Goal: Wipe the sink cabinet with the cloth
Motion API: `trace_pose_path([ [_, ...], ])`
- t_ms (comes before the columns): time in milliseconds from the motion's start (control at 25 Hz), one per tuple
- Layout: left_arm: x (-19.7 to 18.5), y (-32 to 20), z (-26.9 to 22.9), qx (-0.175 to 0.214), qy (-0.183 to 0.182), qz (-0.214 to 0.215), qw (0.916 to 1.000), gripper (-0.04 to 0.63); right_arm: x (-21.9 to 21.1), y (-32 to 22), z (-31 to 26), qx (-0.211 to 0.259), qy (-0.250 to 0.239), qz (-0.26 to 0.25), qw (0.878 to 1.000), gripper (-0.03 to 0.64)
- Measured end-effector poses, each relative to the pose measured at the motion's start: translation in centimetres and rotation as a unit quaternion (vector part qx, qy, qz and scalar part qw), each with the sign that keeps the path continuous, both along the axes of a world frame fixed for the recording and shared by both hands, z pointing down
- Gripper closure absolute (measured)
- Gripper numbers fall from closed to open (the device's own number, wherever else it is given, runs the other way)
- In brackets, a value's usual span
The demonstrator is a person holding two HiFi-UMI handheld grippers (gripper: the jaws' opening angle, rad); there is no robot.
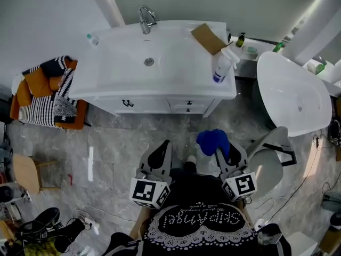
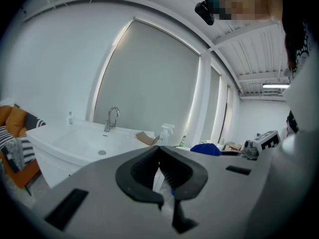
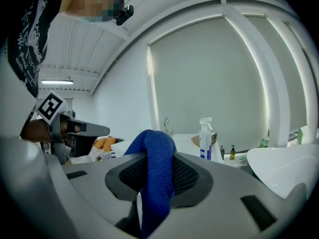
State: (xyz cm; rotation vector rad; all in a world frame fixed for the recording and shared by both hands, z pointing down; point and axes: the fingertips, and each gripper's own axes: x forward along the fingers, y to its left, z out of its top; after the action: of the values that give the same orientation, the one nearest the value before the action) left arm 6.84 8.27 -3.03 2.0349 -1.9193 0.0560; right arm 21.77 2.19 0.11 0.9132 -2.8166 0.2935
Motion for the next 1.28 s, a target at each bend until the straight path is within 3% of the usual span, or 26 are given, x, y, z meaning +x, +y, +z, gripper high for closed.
trace_pose_path([
  [440,-2.0,0.7,0.0,-0.006,0.007,0.0,1.0,0.591,-1.6,0.4,0.0,-0.014,-0.001,0.011,1.0,0.511],
  [920,-9.3,2.7,-0.2,-0.021,-0.005,-0.011,0.9997,0.591,-7.3,2.2,0.0,-0.04,-0.003,0.025,0.999,0.511],
  [1280,-15.4,-1.5,-2.9,0.038,-0.063,0.001,0.9973,0.591,-9.1,0.5,1.3,-0.032,0.027,0.074,0.996,0.511],
])
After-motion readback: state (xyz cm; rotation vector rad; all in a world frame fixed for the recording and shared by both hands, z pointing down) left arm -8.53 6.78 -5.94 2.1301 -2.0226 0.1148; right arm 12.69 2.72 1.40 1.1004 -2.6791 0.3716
